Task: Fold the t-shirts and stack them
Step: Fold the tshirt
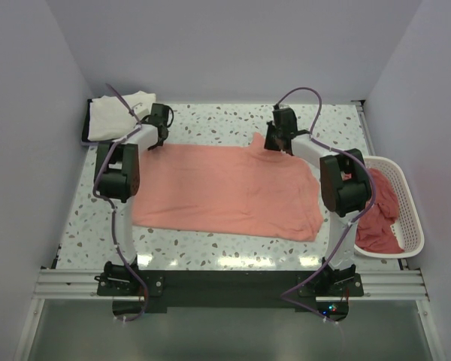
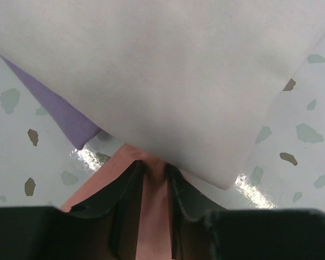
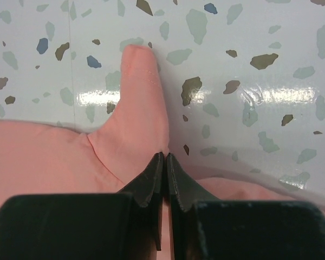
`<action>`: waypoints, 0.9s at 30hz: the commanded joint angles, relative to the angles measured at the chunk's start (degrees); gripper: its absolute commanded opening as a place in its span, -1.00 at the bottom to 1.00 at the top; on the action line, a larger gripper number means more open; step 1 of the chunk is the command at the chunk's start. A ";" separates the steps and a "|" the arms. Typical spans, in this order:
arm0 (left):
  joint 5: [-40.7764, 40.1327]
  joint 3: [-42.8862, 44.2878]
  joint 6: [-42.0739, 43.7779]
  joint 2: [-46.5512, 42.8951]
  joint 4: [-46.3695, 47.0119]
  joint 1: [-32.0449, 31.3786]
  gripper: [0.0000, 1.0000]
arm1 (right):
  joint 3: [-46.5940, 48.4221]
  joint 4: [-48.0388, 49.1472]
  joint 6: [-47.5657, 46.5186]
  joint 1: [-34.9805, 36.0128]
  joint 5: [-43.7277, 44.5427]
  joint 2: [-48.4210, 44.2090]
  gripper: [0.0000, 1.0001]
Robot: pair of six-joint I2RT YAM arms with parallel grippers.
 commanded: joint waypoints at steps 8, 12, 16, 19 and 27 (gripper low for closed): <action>-0.20 -1.39 0.20 -1.76 -0.53 -0.05 -0.81 | -1.72 2.10 1.05 -0.60 1.10 -4.99 -0.91; 1.02 -4.64 0.56 -4.83 1.75 -0.05 -0.90 | -4.18 2.36 2.19 -0.95 3.56 -9.89 -0.95; 1.99 -7.80 0.56 -7.65 3.77 -0.05 -0.94 | -6.64 2.10 2.63 -1.22 5.76 -14.81 -0.98; 2.43 -10.27 0.12 -10.02 4.66 -0.05 -0.97 | -8.84 1.49 2.90 -1.30 6.64 -17.90 -0.99; 3.22 -17.73 -0.76 -16.96 8.95 0.04 -0.97 | -15.86 1.22 4.39 -1.30 6.20 -23.09 -1.00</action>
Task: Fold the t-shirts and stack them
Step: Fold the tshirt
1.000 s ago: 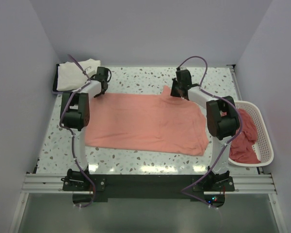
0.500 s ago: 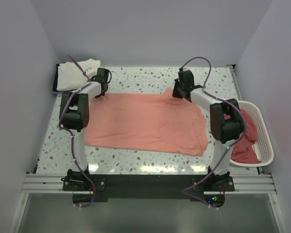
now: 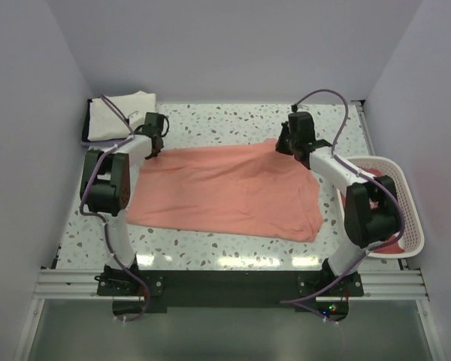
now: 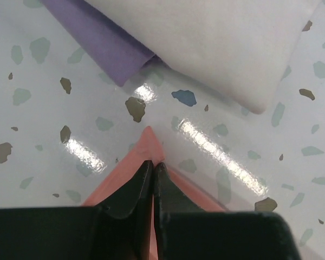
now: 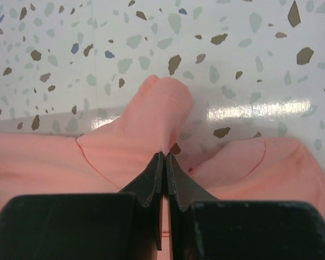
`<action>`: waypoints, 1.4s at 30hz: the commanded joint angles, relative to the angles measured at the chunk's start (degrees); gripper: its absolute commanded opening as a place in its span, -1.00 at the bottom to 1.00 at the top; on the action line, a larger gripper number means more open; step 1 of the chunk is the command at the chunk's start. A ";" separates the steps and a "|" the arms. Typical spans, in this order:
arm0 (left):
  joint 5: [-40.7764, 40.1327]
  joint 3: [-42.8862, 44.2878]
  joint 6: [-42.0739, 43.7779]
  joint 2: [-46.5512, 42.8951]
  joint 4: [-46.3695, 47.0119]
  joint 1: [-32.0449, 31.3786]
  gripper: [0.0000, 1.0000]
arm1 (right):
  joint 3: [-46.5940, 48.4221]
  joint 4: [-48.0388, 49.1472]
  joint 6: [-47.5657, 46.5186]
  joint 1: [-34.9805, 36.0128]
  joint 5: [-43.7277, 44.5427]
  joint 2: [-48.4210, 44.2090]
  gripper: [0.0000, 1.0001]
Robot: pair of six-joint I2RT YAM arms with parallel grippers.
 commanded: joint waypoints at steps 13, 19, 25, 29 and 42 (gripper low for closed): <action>0.65 -9.07 -1.31 -13.73 7.66 0.15 -0.99 | -9.90 2.60 3.20 -0.54 2.90 -11.24 -1.00; 1.54 -11.54 -0.87 -17.69 10.48 0.15 -0.97 | -12.45 4.62 3.99 -0.54 2.38 -13.10 -1.00; 1.36 -10.84 0.09 -17.69 10.48 1.20 -0.97 | -10.08 6.21 3.55 -0.63 2.29 -8.71 -1.00; 1.97 -10.40 0.79 -17.17 11.53 1.99 -0.97 | -7.71 7.08 3.11 -0.63 2.73 -6.25 -1.00; 5.66 -8.38 2.90 -14.09 14.79 3.93 -0.97 | -2.35 7.88 2.14 -0.71 3.08 0.43 -1.00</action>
